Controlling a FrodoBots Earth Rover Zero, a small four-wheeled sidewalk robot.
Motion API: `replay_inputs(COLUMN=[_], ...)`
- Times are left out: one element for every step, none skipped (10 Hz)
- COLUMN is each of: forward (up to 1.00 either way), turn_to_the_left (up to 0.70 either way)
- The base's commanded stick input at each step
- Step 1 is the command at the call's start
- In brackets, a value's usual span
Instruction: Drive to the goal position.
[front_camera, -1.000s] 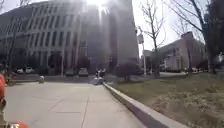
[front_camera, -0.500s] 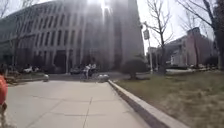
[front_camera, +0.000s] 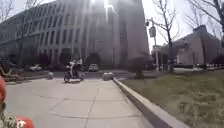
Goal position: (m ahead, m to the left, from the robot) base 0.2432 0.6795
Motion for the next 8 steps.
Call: replay_inputs(forward=[0.0, 0.0, 0.0, 0.0, 0.0, 0.0, 0.0, 0.0], turn_to_the_left=[0.0, 0.0, 0.0, 0.0, 0.0, 0.0, 0.0, 0.0])
